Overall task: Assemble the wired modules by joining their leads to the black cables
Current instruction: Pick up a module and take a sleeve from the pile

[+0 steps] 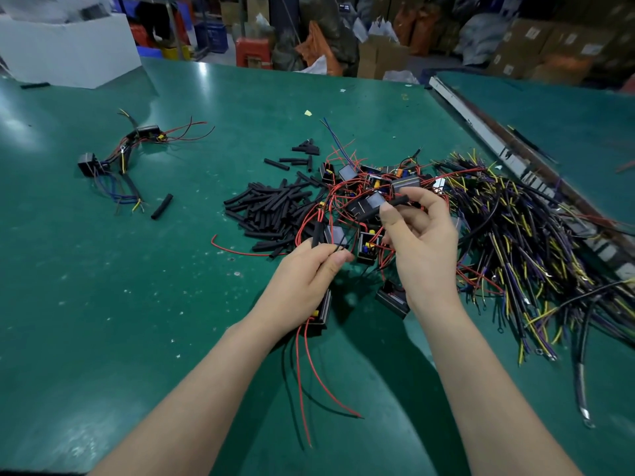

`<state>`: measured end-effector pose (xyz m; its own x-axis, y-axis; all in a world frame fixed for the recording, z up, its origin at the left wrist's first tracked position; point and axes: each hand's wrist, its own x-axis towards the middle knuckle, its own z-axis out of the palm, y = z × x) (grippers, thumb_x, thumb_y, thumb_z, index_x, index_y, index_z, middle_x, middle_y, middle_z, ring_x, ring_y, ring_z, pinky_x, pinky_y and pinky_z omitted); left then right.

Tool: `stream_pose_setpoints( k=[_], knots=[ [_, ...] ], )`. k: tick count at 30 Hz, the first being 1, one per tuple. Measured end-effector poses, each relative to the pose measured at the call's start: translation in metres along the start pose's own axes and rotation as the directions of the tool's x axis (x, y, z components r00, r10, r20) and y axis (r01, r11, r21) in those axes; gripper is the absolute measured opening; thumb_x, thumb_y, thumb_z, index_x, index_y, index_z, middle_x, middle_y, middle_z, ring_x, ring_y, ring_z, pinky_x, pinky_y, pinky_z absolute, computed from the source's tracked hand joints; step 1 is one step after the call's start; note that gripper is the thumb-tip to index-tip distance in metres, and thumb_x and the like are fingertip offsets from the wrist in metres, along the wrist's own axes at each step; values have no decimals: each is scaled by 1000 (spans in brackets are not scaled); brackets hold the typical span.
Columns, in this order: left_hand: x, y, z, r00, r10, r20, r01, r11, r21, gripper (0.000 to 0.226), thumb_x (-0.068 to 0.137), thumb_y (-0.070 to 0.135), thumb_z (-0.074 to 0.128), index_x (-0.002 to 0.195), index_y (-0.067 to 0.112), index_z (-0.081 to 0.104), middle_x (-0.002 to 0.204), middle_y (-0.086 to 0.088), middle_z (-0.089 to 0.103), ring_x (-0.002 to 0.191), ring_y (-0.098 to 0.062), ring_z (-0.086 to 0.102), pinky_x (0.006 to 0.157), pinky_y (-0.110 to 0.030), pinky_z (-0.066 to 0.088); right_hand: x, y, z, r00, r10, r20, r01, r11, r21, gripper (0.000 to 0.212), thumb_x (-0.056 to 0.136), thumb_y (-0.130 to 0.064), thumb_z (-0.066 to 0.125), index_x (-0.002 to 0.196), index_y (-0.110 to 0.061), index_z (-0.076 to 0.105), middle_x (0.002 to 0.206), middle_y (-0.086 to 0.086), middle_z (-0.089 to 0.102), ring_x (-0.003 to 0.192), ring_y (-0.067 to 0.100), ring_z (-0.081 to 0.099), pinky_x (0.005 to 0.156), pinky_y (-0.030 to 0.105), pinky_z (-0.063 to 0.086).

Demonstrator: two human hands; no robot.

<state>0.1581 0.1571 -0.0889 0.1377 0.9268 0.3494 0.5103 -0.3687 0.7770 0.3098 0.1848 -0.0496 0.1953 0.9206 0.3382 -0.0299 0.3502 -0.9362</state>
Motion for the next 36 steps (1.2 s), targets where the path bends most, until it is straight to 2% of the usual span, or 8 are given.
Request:
stream_pose_setpoints(
  k=[8,13,16,19,21,25,31,36],
  knots=[
    [-1,2,-3,999,32,39,-34,998,45,25,99,17,47,113,12,67,101,-6,56,95,-10,50,83,-5,32,-1,0,0,999,37,23,-38,999,30,19,93,-7,61,103,-22,52,71,-2,61,51,6,54,54,18,45],
    [-1,2,-1,997,33,63,-35,999,26,35,101,20,42,135,21,51,112,-3,55,107,-11,47,95,-11,32,3,2,-4,994,53,94,-55,998,22,20,94,-3,55,100,-21,50,62,-11,59,46,6,51,48,16,41],
    [-2,3,1,999,5,37,-6,1000,25,36,100,31,37,128,17,56,101,-7,59,100,-18,49,91,-27,38,3,1,-6,989,59,135,-63,998,25,19,94,-3,55,98,-20,53,60,-14,57,44,6,47,47,16,40],
    [-2,7,1,999,19,-37,-19,1000,-15,41,100,36,37,127,16,58,104,0,65,100,-14,55,89,-23,40,3,-2,-7,989,8,149,-5,1000,-19,19,92,-4,57,98,-22,56,64,-16,60,47,3,47,49,17,43],
    [-1,8,0,997,21,-75,-22,1000,-15,40,98,34,38,129,17,58,108,3,66,101,-12,58,88,-20,41,1,-4,-6,986,-38,160,51,996,-76,19,90,-10,58,99,-27,57,68,-18,61,53,4,49,53,20,45],
    [-1,7,-2,998,42,-48,-38,996,79,33,101,24,42,130,17,57,104,-6,67,98,-22,59,88,-38,45,-2,-5,-6,981,-86,172,112,983,-149,21,91,-15,59,100,-34,57,74,-14,61,60,13,51,61,32,45],
    [1,7,-1,997,71,-38,-65,990,128,33,100,21,45,129,14,58,90,-9,64,88,-24,57,81,-41,44,-2,-2,-1,985,-30,171,43,996,-76,18,96,-8,54,102,-25,54,78,-9,67,50,10,55,57,23,48],
    [0,6,0,993,107,-54,-99,986,132,35,98,27,42,125,14,61,84,-8,62,82,-22,56,77,-38,43,4,-2,-10,979,-20,204,48,990,-132,20,95,-8,54,103,-27,56,67,-16,62,51,8,50,56,21,45]
  ],
)
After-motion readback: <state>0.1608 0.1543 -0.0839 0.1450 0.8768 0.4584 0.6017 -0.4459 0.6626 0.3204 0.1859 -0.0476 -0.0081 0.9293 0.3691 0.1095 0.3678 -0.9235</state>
